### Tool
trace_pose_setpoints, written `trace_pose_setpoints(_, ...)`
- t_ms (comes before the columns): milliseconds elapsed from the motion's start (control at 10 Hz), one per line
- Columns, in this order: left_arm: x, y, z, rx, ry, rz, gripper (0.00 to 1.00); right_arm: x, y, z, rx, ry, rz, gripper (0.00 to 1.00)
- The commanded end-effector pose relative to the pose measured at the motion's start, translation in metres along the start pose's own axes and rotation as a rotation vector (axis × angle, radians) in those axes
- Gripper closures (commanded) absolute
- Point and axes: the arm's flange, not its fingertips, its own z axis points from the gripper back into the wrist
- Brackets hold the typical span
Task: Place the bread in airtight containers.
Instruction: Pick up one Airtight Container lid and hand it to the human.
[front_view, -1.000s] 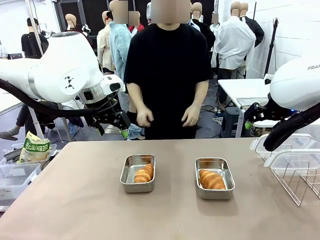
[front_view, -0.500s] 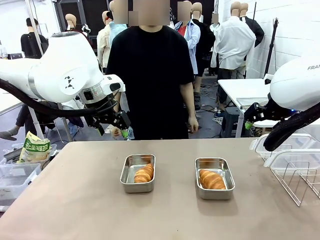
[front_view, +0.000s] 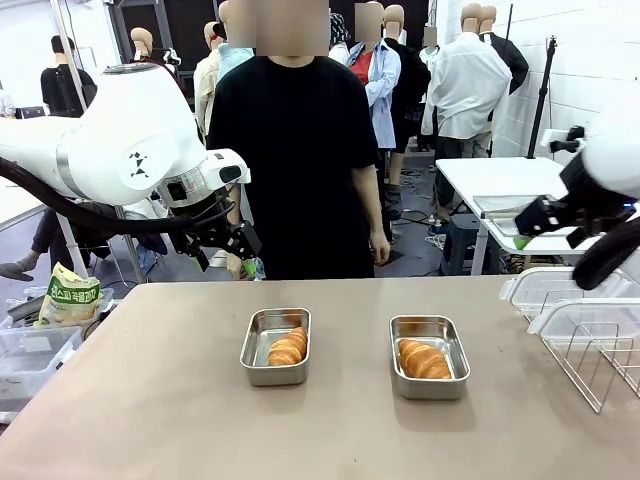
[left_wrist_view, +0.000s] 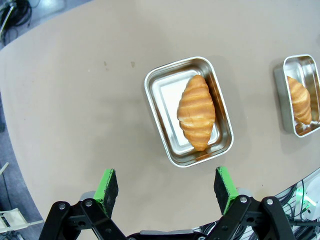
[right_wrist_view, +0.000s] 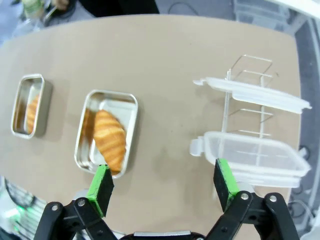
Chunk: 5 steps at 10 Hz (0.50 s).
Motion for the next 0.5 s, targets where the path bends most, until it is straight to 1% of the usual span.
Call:
trace_pose_setpoints(0,0.0,0.001,0.0,0.0,0.0,0.009,0.0,-0.033,-0.043,0.007,0.047,0.011,0.095,0.0)
trace_pose_setpoints(100,0.0,0.001,0.0,0.0,0.0,0.009,0.0,-0.043,-0.06,0.011,0.016,0.018,0.077,0.0)
trace_pose_setpoints(200,0.0,0.001,0.0,0.0,0.0,0.009,0.0,-0.058,-0.077,0.011,0.044,0.04,0.09,0.0)
trace_pose_setpoints(300,0.0,0.001,0.0,0.0,0.0,0.009,0.0,-0.074,-0.092,0.007,0.092,0.091,0.193,0.0)
trace_pose_setpoints(400,0.0,0.001,0.0,0.0,0.0,0.009,0.0,-0.086,-0.106,0.003,0.093,0.139,0.298,0.0)
